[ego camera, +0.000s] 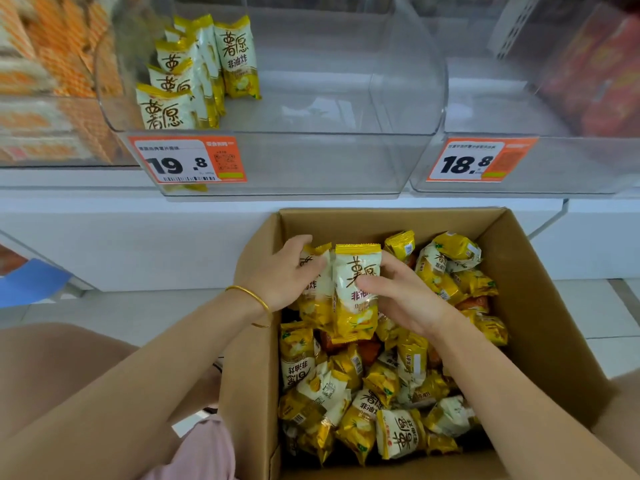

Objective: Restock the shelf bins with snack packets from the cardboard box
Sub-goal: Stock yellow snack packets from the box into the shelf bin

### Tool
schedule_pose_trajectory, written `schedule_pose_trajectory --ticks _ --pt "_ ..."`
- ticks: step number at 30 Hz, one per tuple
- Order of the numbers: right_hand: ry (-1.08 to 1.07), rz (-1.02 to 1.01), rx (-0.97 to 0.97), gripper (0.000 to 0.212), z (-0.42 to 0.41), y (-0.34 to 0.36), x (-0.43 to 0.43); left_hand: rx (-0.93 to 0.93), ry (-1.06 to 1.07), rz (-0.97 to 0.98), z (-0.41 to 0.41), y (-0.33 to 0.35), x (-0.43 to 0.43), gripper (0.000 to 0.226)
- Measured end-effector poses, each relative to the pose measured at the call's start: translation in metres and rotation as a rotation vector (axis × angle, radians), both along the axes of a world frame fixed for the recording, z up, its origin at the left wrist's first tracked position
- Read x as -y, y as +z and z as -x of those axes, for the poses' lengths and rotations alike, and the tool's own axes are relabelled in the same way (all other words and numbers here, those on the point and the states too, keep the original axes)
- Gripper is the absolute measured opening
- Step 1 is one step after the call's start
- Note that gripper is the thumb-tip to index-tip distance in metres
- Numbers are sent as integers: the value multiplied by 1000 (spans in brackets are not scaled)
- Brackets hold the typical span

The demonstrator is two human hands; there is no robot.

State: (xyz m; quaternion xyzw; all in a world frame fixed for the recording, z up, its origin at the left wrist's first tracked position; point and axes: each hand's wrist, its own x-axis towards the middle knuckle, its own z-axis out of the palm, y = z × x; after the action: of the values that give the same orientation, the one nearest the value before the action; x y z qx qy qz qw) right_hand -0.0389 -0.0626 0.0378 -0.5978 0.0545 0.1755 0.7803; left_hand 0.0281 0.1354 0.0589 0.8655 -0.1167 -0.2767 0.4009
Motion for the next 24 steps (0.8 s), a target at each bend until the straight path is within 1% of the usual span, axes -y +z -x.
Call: schedule_pose_trajectory --ticks 2,3,4,6,8,10,12,13,14,15,16,17,18,19,20,21,22,23,24 --pt "9 -16 38 75 -1 15 -2 115 23 43 1 10 -1 87" --pt "6 -15 56 75 0 24 -4 168 43 72 4 16 -1 90" --pt "-4 -16 75 77 0 31 -4 223 75 114 6 23 0 87" --pt "-9 -24 134 81 -1 49 -4 300 166 244 9 41 2 66" --pt "40 -24 203 79 -5 72 -6 385 228 377 8 64 3 48" --pt "115 -10 264 72 -14 102 -14 529 229 396 1 91 0 34" --pt "179 54 349 74 -32 140 -27 661 216 399 -15 120 -5 22" --pt "198 83 400 71 -44 159 -33 695 239 420 -26 136 -9 16" --pt "208 106 451 66 -60 175 -36 674 278 472 -35 153 -13 6" --pt "211 129 490 66 -77 191 -40 615 324 555 -46 169 -20 11" --pt "196 147 517 73 -96 202 -42 540 351 646 -56 182 -26 19" --pt "167 152 512 85 -114 210 -45 521 359 687 -65 189 -35 22" --pt "127 150 485 93 -134 213 -47 603 351 620 -75 187 -43 24" --pt "82 151 445 95 -153 212 -47 784 311 419 -83 179 -52 29" --pt "48 170 409 87 -171 209 -47 927 265 180 -91 167 -60 37" --pt "19 207 380 71 -189 204 -47 1008 225 -19 -95 153 -66 45" --pt "-3 270 364 50 -204 196 -49 1047 185 -168 -101 139 -69 52" --pt "-12 350 350 30 -217 188 -52 1029 151 -260 -105 128 -72 55" --pt "-4 424 332 16 -228 178 -56 1007 129 -316 -108 121 -74 57"
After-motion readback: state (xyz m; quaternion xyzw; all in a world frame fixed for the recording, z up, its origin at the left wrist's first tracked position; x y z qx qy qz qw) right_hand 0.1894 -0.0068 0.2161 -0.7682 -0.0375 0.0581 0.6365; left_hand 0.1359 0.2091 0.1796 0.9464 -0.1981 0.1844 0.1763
